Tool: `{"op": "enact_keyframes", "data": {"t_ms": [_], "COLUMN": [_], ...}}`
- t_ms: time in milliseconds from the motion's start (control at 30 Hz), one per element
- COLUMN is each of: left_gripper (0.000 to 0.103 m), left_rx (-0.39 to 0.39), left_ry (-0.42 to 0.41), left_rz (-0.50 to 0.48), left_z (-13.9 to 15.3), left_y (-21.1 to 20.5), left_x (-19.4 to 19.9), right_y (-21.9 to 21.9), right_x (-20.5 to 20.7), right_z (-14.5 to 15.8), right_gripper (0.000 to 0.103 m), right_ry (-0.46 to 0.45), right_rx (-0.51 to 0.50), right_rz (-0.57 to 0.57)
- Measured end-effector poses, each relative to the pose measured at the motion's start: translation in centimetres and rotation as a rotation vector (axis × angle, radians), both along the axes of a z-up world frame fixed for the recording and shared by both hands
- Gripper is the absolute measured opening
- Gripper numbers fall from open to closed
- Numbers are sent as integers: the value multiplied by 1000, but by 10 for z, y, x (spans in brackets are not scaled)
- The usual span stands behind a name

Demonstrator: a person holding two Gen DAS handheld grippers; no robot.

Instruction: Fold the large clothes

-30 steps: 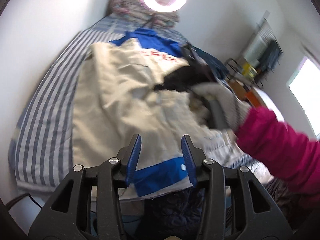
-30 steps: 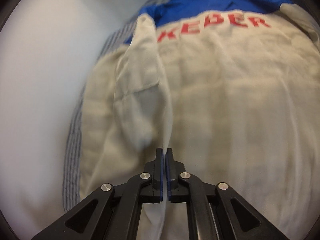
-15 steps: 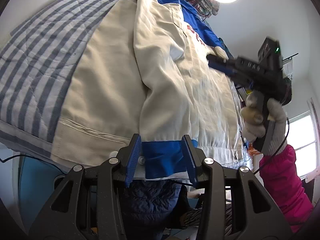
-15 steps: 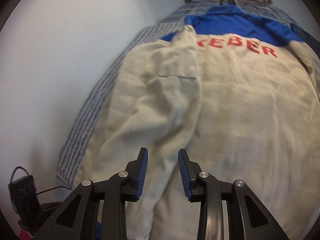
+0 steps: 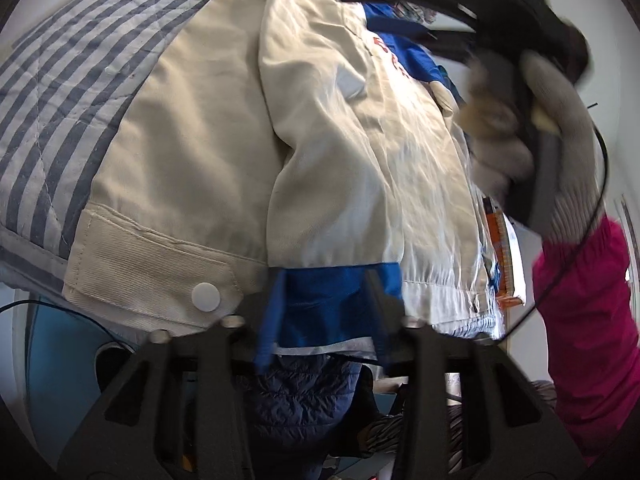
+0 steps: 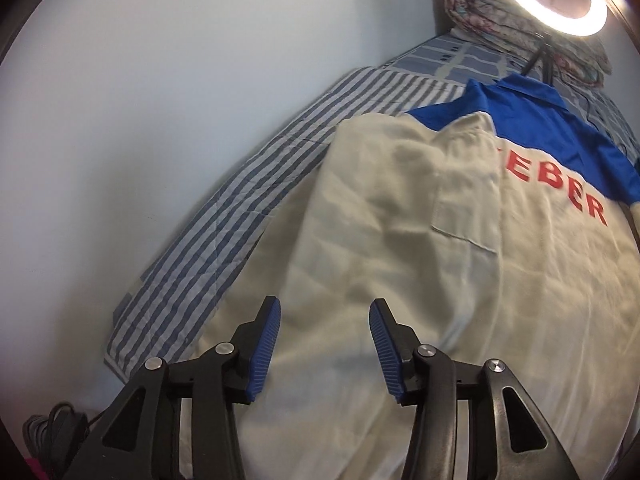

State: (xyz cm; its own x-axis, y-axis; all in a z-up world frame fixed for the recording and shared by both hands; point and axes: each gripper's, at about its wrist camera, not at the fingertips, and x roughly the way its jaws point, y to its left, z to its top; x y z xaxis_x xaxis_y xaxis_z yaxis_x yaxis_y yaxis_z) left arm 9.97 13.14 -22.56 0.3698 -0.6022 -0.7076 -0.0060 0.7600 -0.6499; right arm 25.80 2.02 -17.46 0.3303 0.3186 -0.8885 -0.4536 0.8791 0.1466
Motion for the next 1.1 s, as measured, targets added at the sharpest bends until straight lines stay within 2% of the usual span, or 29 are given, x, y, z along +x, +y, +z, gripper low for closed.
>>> {"op": "enact_keyframes", "data": {"t_ms": [67,233,333,367,433,467,500,567,633,667,767,800,833,867,900,967,1100], "left_gripper": [4,4,4,8,43,65,66,65,46,32,7,6,6,5,5,4,4], "left_rx": [6,4,46,49,26,3,-29,-26,-15,-15,10,12,9,10,16,26,40], "left_ry": [-13,-29,-45,-44,-16,-5,-11,-8,-4,10,21,17,6,-12,-31,-59,-97], "left_rz": [-11,-7,29,50,67,78,89,70,51,43,33,34,36,37,37,38,55], "left_z": [3,5,8,8,4,1,-1,-3,-5,-8,-13,-12,-8,-4,0,10,24], "left_y": [0,-1,3,6,12,16,19,18,13,8,-1,-1,-1,0,-1,2,11], "left_x": [-1,-4,-7,-8,-6,-6,-6,-5,-1,1,4,4,2,0,-2,-9,-23], "right_y": [15,52,65,68,74,76,78,82,84,84,82,81,81,79,78,75,72], "right_x": [8,33,48,52,56,57,58,57,57,57,59,60,62,62,62,64,64], "right_z": [-6,-27,-41,-46,-53,-55,-57,-60,-62,-62,-60,-60,-60,-60,-59,-56,-39], "right_gripper": [48,50,50,50,50,50,50,49,44,42,36,34,26,11,5,0,0], "right_ry": [5,7,15,18,20,19,17,8,-4,-6,-5,-4,-4,-4,-4,-12,-17], "right_rx": [-27,-140,-199,-217,-248,-264,-279,-308,-333,-338,-329,-326,-323,-316,-302,-277,-186], "right_rz": [13,26,-3,-10,-8,-3,3,20,34,33,19,16,16,16,15,9,-11]}}
